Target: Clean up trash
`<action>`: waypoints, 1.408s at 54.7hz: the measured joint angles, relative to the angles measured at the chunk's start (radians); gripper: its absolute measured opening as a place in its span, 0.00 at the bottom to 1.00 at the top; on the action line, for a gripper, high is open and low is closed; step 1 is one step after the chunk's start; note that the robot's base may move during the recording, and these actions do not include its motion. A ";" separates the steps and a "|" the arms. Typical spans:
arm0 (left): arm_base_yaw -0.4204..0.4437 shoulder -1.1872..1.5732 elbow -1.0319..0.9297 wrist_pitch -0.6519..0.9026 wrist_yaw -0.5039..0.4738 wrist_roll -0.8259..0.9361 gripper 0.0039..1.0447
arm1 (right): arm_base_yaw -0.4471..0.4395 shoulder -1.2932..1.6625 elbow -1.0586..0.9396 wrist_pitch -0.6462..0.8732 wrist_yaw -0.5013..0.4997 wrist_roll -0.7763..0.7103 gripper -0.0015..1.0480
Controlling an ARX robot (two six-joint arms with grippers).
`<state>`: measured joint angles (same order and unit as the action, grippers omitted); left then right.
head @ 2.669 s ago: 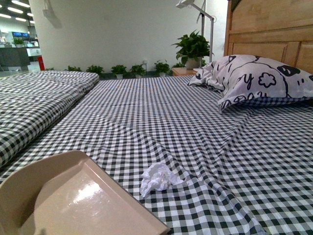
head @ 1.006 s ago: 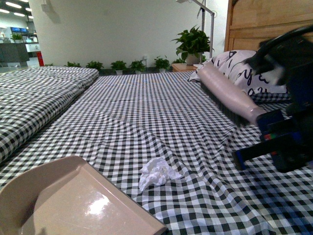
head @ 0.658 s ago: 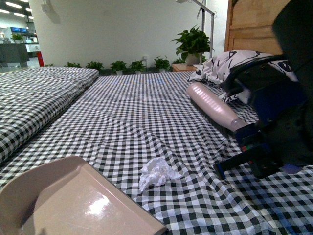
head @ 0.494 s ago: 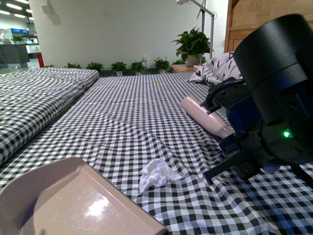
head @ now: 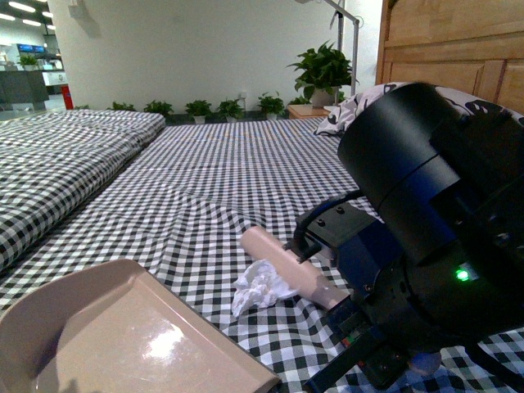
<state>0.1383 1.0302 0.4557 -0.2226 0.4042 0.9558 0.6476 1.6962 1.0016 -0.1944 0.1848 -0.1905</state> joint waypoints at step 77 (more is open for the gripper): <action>-0.046 -0.258 -0.098 0.333 -0.204 -0.561 0.26 | -0.619 -0.849 -0.326 0.178 -0.567 0.235 0.19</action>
<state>0.0925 0.7723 0.3580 0.1104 0.1997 0.3950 0.0284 0.8474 0.6754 -0.0166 -0.3824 0.0441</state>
